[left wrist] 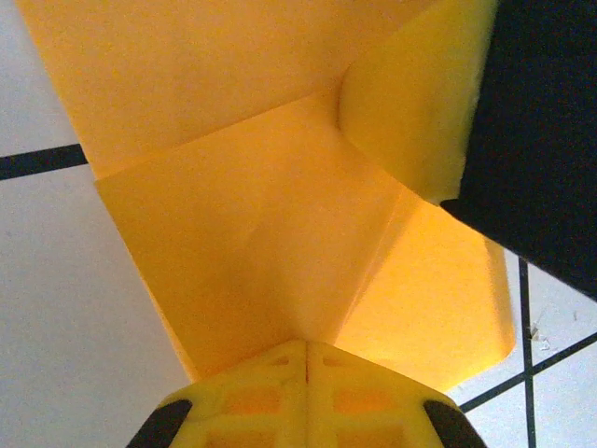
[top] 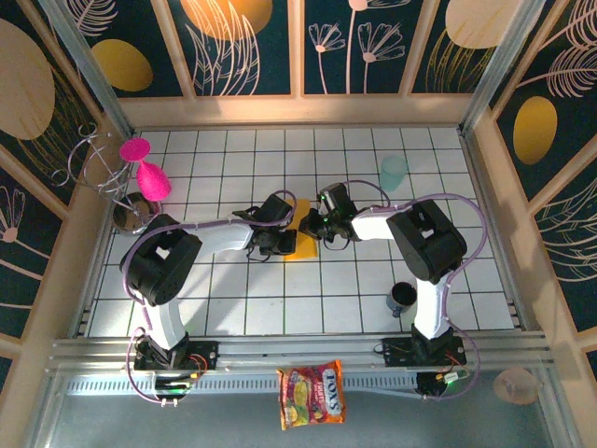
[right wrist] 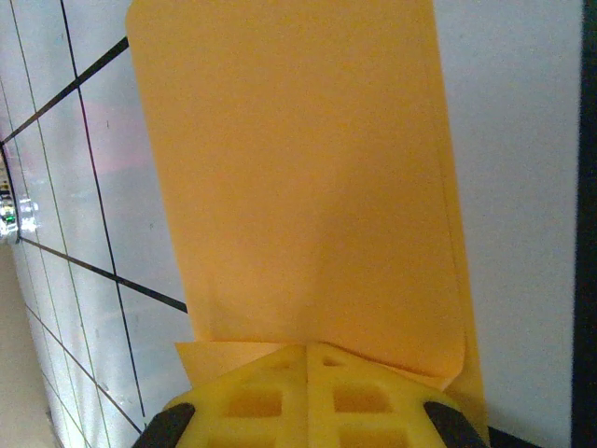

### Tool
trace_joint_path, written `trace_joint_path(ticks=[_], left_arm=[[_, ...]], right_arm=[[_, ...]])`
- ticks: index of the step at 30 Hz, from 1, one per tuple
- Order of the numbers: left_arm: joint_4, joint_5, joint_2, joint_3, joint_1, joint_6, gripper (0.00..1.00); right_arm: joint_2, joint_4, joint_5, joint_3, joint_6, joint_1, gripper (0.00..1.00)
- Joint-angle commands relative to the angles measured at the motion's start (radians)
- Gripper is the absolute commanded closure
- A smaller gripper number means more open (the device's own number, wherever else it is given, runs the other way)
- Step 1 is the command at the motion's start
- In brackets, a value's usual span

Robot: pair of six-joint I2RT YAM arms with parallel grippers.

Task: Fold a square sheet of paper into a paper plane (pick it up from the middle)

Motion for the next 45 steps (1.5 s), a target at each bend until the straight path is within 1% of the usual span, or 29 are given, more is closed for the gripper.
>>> trace_joint_path(ticks=[1,7,12,13,17,19,21,25,29,33,37,45], left_arm=[[-0.183,-0.043,-0.013,-0.023,-0.006,0.056,1.0],[-0.238,-0.051,-0.069,-0.079,-0.006,0.089,1.0],[-0.294,-0.115,-0.113,-0.074,-0.006,0.087,1.0],[-0.292,-0.123,-0.15,-0.066,-0.006,0.079,1.0],[-0.213,-0.12,-0.211,-0.05,-0.005,0.023,1.0],[-0.142,-0.088,-0.221,-0.05,-0.005,-0.016,1.0],[-0.054,-0.021,-0.203,-0.052,-0.005,-0.063,1.0],[0.056,0.077,-0.155,-0.067,-0.006,-0.124,1.0],[0.101,0.116,-0.125,-0.065,-0.013,-0.153,1.0],[0.088,0.128,-0.055,-0.028,-0.019,-0.143,1.0],[0.04,0.113,0.001,0.018,-0.02,-0.104,1.0],[-0.069,0.019,0.047,0.065,-0.02,-0.022,1.0]], right_arm=[[0.086,-0.153,0.093,-0.032,-0.004,-0.013,0.99],[0.089,-0.151,0.093,-0.032,-0.001,-0.014,0.99],[0.09,-0.149,0.091,-0.032,-0.001,-0.014,0.99],[0.091,-0.148,0.091,-0.033,-0.001,-0.014,0.99],[0.09,-0.144,0.088,-0.035,0.001,-0.015,0.99],[0.089,-0.141,0.087,-0.036,0.001,-0.015,0.99],[0.091,-0.139,0.085,-0.036,0.002,-0.017,0.99],[0.09,-0.136,0.083,-0.038,0.006,-0.02,0.99],[0.09,-0.13,0.079,-0.04,0.009,-0.022,0.99],[0.096,-0.127,0.073,-0.039,0.012,-0.022,0.99],[0.097,-0.127,0.073,-0.04,0.012,-0.022,0.99],[0.094,-0.131,0.074,-0.044,0.009,-0.027,0.99]])
